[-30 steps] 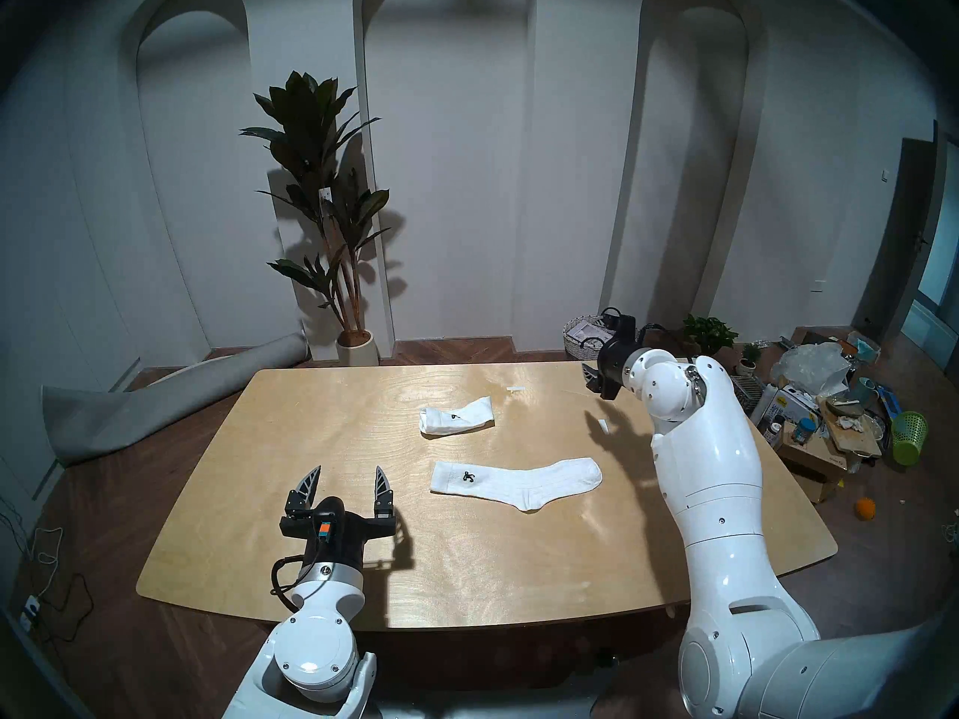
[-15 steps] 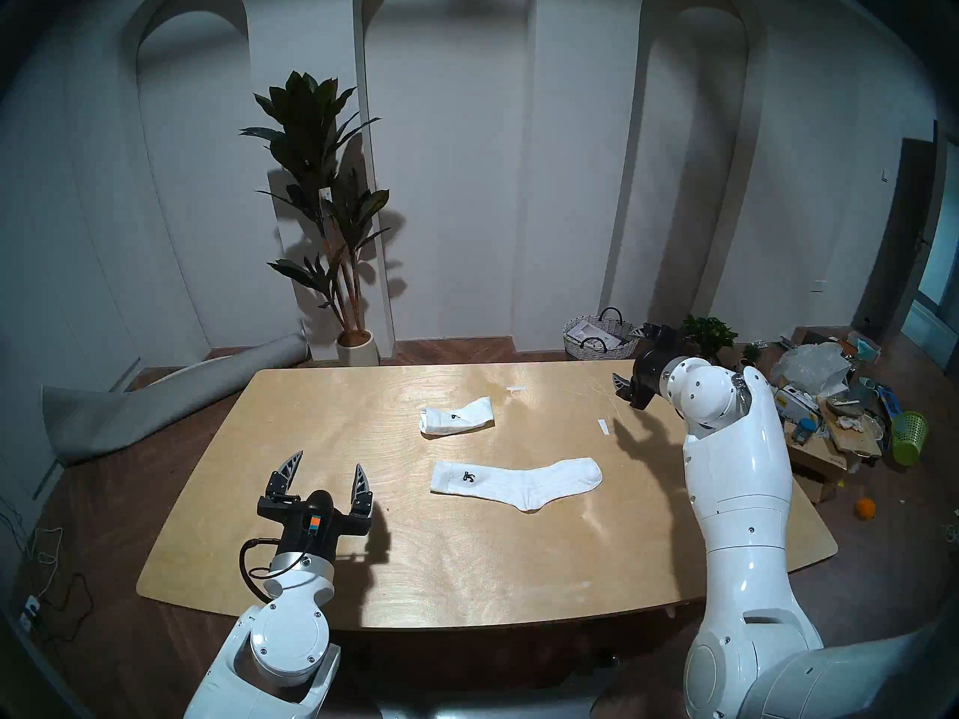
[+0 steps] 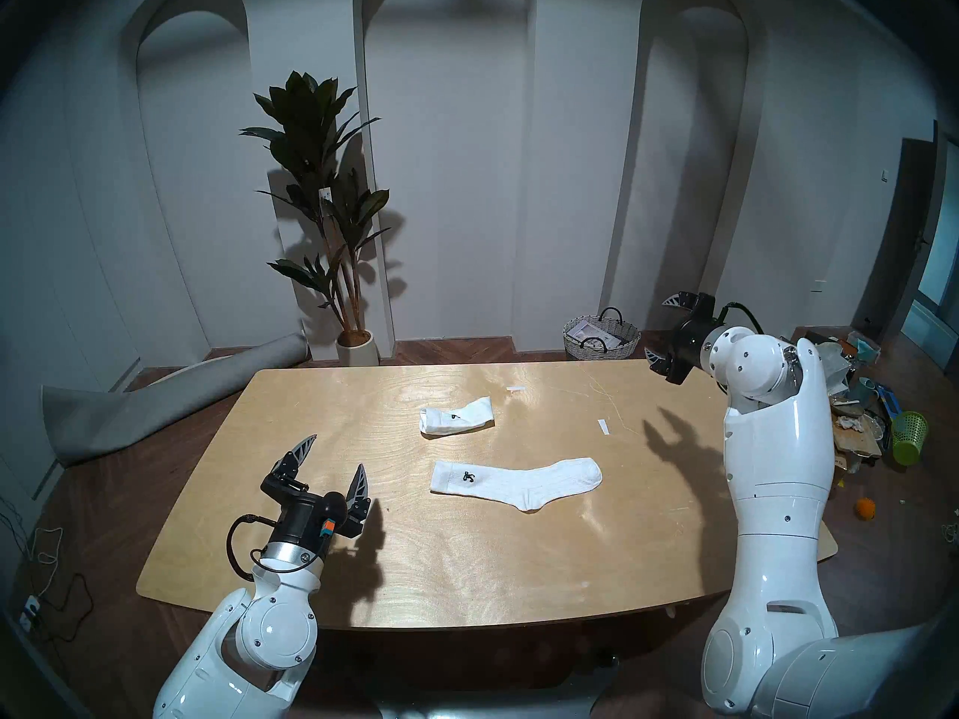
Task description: Fold socks in half once and place them neatly on the table
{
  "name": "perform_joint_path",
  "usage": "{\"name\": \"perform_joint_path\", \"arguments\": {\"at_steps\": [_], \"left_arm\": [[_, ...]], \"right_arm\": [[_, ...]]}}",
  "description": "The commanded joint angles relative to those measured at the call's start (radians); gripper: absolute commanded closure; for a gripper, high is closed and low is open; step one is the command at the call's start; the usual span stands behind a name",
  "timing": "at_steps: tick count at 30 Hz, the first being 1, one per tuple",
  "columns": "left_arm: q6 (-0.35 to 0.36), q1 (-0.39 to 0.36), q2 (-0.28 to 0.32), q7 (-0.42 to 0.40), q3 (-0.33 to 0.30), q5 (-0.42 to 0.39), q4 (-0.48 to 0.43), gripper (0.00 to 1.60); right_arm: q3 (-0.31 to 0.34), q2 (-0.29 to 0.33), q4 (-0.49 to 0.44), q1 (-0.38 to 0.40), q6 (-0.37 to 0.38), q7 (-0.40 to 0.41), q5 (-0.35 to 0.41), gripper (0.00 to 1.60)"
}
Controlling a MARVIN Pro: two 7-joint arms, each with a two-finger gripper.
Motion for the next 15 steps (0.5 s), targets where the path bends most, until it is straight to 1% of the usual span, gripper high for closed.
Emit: {"name": "perform_joint_path", "arguments": {"at_steps": [1, 4, 8, 9, 10, 11, 12, 13, 15], "left_arm": [[0.004, -0.028, 0.103, -0.005, 0.011, 0.160, -0.005, 0.00], [0.008, -0.038, 0.137, -0.011, 0.023, 0.248, -0.002, 0.00], [0.008, -0.052, 0.172, -0.004, 0.031, 0.345, -0.011, 0.00], [0.008, -0.054, 0.182, -0.001, 0.031, 0.369, -0.015, 0.00], [0.005, -0.055, 0.178, -0.004, 0.028, 0.363, -0.021, 0.00], [0.003, -0.058, 0.187, 0.000, 0.030, 0.391, -0.024, 0.00], [0.001, -0.058, 0.186, -0.001, 0.029, 0.392, -0.025, 0.00], [0.002, -0.060, 0.189, -0.001, 0.029, 0.404, -0.026, 0.00], [0.003, -0.063, 0.195, -0.001, 0.032, 0.428, -0.024, 0.00]], "right_arm": [[-0.042, 0.049, -0.055, 0.022, 0.043, -0.086, -0.005, 0.00], [-0.059, 0.072, -0.071, 0.026, 0.062, -0.151, -0.002, 0.00], [-0.079, 0.104, -0.092, 0.033, 0.087, -0.242, 0.007, 0.00], [-0.093, 0.129, -0.106, 0.029, 0.105, -0.264, -0.015, 0.00], [-0.109, 0.155, -0.111, 0.019, 0.143, -0.267, -0.057, 0.00], [-0.118, 0.173, -0.116, 0.017, 0.162, -0.303, -0.060, 0.00], [-0.121, 0.175, -0.125, 0.019, 0.178, -0.301, -0.085, 0.00], [-0.122, 0.181, -0.127, 0.021, 0.187, -0.314, -0.093, 0.00], [-0.134, 0.207, -0.128, 0.027, 0.228, -0.333, -0.130, 0.00]]}}
